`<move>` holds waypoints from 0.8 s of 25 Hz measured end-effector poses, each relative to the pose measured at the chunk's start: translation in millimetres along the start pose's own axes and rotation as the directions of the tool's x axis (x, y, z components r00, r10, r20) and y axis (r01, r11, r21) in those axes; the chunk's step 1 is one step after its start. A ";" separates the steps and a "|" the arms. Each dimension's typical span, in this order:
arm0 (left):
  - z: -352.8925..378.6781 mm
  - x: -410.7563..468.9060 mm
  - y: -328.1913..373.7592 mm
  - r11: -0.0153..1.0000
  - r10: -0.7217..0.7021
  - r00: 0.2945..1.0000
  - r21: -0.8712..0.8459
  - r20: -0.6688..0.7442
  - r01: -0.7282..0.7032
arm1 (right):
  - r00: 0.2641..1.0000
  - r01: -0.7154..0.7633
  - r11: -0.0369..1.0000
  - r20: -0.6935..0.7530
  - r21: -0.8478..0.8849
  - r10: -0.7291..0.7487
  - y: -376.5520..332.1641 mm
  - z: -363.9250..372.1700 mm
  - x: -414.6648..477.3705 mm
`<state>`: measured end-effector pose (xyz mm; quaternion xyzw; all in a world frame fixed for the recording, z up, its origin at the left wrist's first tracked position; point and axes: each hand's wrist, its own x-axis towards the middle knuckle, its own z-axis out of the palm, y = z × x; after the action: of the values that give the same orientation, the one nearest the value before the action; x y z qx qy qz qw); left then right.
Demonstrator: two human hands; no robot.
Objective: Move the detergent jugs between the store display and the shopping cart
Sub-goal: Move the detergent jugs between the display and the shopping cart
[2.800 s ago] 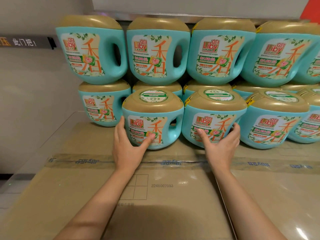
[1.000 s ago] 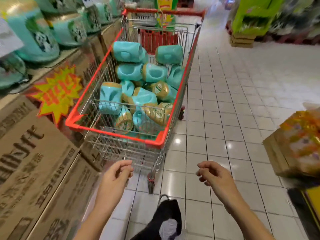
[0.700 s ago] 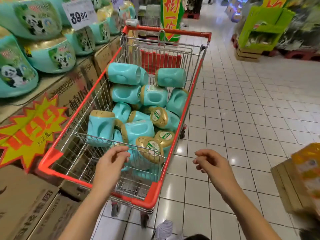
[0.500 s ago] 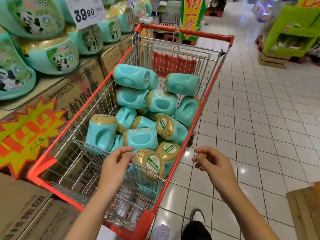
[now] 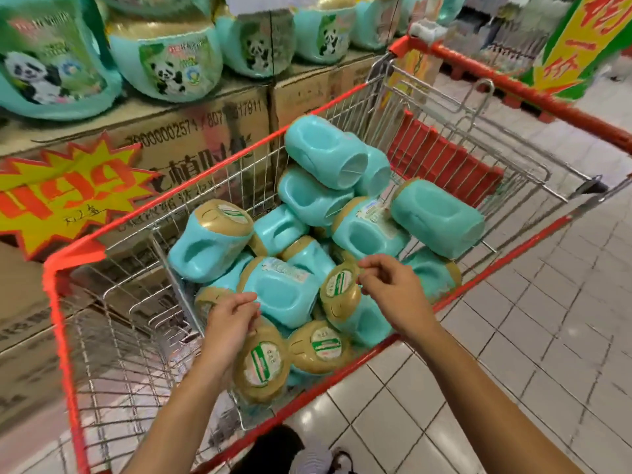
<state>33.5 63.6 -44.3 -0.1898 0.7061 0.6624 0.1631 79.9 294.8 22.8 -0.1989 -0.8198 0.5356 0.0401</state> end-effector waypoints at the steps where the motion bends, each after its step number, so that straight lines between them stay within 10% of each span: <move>1: 3.1 5.8 -2.1 1.000 -0.025 0.999 0.001 -0.035 0.025 | 0.999 0.006 0.998 0.048 -0.059 -0.003 3.7 7.2 19.2; 10: 1.3 42.9 -5.0 0.999 -0.052 0.966 -0.027 -0.251 0.047 | 0.798 0.180 0.893 0.593 -0.411 0.112 46.6 136.5 99.4; 20: 0.7 31.2 -7.6 0.999 -0.002 0.943 0.040 -0.333 0.017 | 0.671 0.187 0.860 0.701 -0.474 0.241 74.4 192.7 110.1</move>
<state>9.8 62.3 -66.1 -0.2990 0.7364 0.6050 0.0486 -53.7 195.1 -141.5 0.0197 -0.8718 0.3337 -0.3580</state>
